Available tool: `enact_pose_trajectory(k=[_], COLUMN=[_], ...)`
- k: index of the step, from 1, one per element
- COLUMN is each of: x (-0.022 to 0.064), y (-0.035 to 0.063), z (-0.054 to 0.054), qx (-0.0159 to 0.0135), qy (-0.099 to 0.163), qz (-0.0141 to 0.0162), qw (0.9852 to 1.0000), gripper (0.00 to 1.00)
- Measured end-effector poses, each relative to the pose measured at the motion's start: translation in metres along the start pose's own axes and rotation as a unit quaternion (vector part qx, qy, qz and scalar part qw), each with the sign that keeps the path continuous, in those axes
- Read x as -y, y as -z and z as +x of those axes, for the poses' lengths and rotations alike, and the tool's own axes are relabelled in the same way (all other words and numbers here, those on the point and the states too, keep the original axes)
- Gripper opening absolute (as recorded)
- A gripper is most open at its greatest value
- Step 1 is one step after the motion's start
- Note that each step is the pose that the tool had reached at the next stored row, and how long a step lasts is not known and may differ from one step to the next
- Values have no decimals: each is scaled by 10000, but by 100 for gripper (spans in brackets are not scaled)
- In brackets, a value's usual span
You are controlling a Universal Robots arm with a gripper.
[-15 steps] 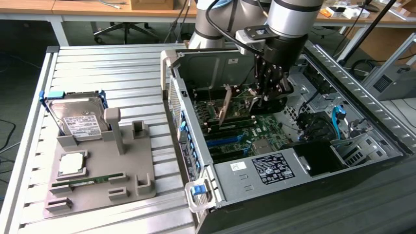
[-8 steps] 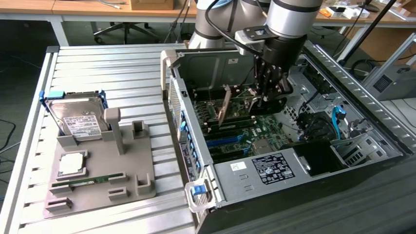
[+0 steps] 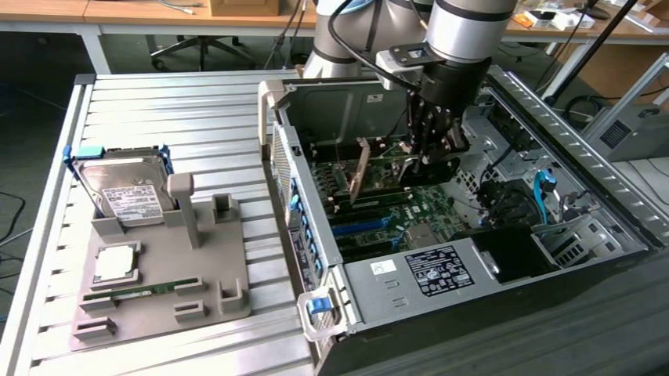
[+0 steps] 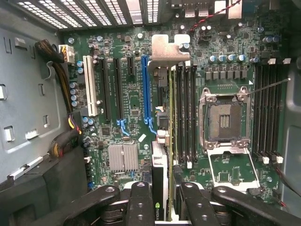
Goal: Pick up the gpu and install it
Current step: 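Insert the gpu into the slot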
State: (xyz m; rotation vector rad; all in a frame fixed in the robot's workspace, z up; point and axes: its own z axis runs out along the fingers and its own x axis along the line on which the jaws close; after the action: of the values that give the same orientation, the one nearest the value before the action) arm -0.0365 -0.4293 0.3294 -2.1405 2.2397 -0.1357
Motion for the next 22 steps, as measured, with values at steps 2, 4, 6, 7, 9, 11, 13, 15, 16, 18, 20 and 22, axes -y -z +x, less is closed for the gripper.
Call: enact_pose_trajectory(k=[2,4,6,7,9,11,13,15,16,18,20,22], x=[-5,-17,-20,-22,-24,-28,-32,-36,-36,-37,-47,-48], y=[-3,-9,-10,-11,-12,-13,-16,-19,-20,-22,-37,-39], z=[0,0,1,1,1,1,1,1,1,1,1,1], qx=[-3,-10,-12,-13,-16,-18,-24,-31,-32,-36,-61,-64], qy=[0,1,1,1,1,2,2,3,3,3,6,6], qz=[0,1,0,1,1,1,1,1,1,2,3,3], qw=[10000,10000,10000,10000,10000,10000,10000,10000,10000,10000,10000,10000], gripper=[27,27,27,27,27,27,27,27,27,27,27,27])
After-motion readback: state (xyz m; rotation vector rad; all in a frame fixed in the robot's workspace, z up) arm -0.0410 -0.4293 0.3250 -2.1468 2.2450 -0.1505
